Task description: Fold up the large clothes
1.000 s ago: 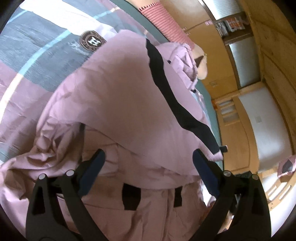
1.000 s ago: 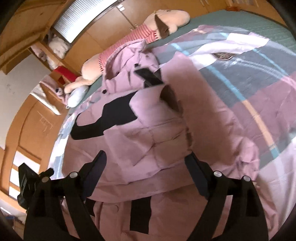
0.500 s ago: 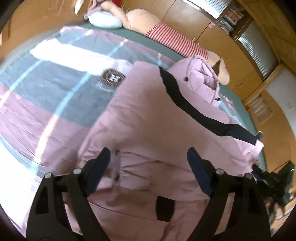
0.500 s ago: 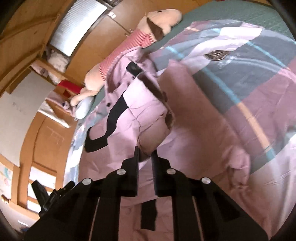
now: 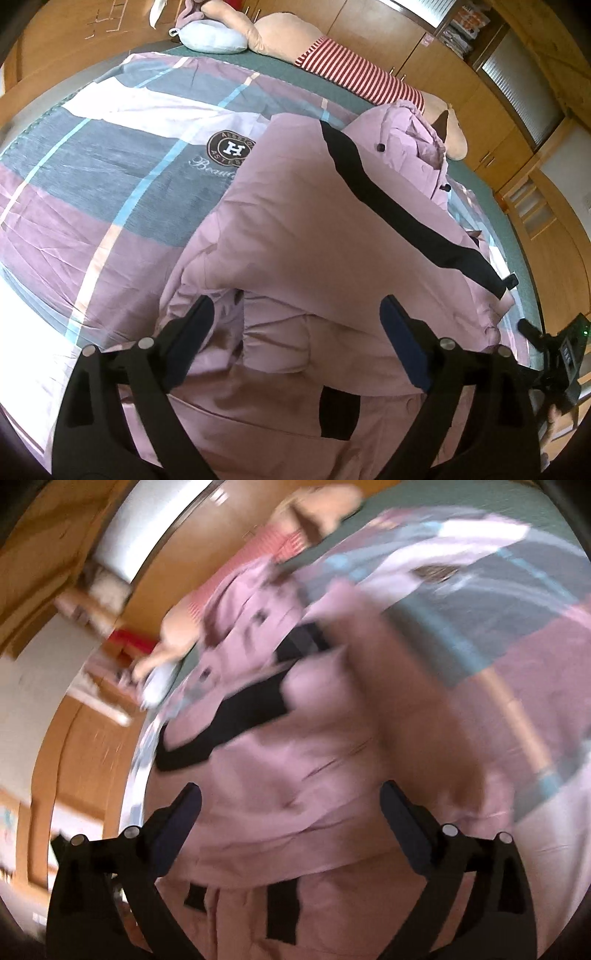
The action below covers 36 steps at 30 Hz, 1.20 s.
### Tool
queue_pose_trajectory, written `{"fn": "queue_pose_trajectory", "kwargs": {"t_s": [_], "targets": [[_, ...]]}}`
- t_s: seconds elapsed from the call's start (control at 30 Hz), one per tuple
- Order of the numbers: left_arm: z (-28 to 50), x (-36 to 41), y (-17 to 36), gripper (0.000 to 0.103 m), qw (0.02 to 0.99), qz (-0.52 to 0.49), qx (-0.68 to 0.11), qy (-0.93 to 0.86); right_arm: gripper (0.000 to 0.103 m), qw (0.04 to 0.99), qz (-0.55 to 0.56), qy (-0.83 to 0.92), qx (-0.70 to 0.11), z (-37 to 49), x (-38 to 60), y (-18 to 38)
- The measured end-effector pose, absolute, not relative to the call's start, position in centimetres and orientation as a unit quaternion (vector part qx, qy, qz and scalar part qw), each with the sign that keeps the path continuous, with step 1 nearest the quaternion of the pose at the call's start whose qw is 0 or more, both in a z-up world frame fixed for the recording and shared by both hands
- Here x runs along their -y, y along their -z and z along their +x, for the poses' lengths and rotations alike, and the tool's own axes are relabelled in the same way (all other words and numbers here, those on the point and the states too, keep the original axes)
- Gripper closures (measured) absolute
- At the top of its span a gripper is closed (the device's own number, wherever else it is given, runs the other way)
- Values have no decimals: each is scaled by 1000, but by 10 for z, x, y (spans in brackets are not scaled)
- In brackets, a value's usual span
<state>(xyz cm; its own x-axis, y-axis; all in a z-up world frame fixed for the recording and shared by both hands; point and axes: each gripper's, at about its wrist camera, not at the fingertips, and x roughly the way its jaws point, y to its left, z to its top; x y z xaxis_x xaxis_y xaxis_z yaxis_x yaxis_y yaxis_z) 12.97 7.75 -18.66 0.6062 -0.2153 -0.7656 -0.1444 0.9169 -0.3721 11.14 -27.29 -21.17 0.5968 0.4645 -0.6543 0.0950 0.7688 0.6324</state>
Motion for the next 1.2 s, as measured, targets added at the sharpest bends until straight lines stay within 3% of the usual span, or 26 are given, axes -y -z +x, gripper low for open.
{"fn": "queue_pose_trajectory", "kwargs": {"t_s": [0.03, 0.1, 0.27, 0.43, 0.57, 0.63, 0.7, 0.83, 1.0, 1.2], "targets": [[129, -76, 186, 11, 874, -200, -442, 19, 41, 838, 302, -101, -444, 111, 267, 212], [128, -76, 185, 11, 878, -193, -438, 15, 87, 849, 259, -90, -451, 110, 259, 211], [128, -77, 183, 9, 880, -192, -435, 9, 102, 865, 262, -109, -414, 103, 265, 188], [127, -81, 184, 9, 880, -196, -433, 1, 103, 884, 179, -1, -432, 106, 276, 188], [124, -74, 177, 9, 897, -150, -414, -31, 102, 880, 187, 36, -435, 108, 284, 193], [123, -68, 174, 8, 905, -118, -407, -43, 89, 901, 160, 25, -403, 104, 273, 182], [124, -63, 174, 7, 907, -95, -409, -41, 62, 922, 118, 7, -368, 97, 256, 173], [126, -56, 178, 7, 902, -79, -423, -30, 64, 921, 40, -45, -386, 110, 220, 184], [125, -54, 181, 7, 900, -72, -429, -27, 65, 866, 4, -19, -499, 135, 216, 242], [126, -55, 186, 6, 894, -77, -440, -28, 64, 859, -18, -5, -511, 129, 215, 249]]}}
